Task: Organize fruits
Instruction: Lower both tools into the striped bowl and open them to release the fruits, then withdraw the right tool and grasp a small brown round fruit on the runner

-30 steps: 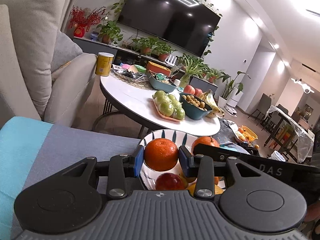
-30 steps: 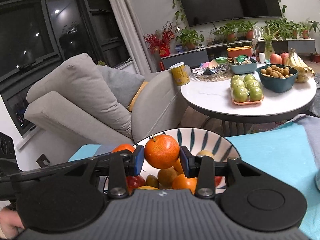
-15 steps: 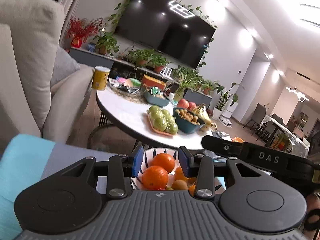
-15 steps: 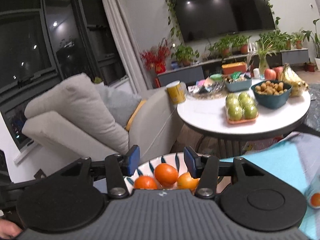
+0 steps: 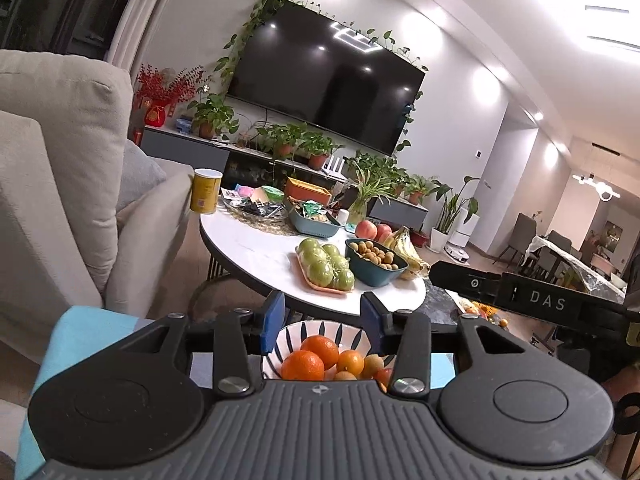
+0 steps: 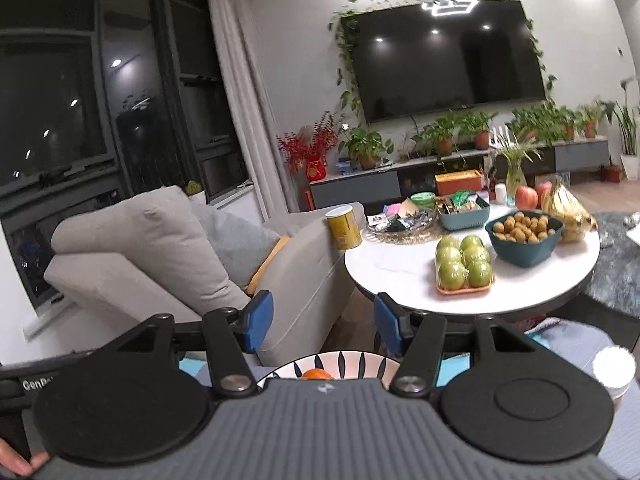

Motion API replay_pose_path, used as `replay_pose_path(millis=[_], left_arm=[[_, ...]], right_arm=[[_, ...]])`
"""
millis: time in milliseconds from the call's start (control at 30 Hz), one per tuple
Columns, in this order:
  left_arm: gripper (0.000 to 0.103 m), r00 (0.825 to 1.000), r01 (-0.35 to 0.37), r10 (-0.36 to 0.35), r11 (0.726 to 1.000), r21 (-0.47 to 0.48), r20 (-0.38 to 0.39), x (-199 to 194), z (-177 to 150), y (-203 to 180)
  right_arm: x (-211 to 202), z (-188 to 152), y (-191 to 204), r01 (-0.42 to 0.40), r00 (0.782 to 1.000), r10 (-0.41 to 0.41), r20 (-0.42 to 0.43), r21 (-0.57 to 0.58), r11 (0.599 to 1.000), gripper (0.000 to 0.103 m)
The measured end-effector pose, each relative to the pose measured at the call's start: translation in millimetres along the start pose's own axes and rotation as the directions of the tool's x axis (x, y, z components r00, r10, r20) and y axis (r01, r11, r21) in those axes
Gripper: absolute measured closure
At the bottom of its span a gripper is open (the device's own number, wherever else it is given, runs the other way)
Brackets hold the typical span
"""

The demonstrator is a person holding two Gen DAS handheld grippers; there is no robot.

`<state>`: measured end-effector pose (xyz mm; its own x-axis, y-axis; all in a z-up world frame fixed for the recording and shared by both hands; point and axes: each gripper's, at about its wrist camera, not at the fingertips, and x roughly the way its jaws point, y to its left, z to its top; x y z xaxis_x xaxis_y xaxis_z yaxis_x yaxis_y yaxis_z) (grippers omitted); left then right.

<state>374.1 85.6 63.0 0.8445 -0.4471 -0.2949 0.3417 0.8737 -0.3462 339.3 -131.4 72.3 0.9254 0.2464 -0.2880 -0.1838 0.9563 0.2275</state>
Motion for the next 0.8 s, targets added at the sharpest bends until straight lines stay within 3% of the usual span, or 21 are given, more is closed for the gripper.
replay_pose_path(millis=[333, 467, 800], left_arm=[[0.061, 0.998, -0.051, 0.052, 0.998, 0.024, -0.027, -31, -16, 1], [0.061, 0.996, -0.07, 0.07, 0.998, 0.004, -0.059, -42, -31, 7], [0.06, 0.986, -0.137, 0.134, 0.991, -0.015, -0.096, -65, -59, 18]], right_arm=[[-16, -11, 15, -0.029, 0.999, 0.027, -0.029, -0.059, 0.998, 0.042], [-24, -30, 19, -0.068, 0.997, 0.065, -0.05, -0.063, 0.996, 0.042], [-35, -77, 34, -0.084, 0.983, 0.074, -0.166, -0.053, 0.995, 0.042]])
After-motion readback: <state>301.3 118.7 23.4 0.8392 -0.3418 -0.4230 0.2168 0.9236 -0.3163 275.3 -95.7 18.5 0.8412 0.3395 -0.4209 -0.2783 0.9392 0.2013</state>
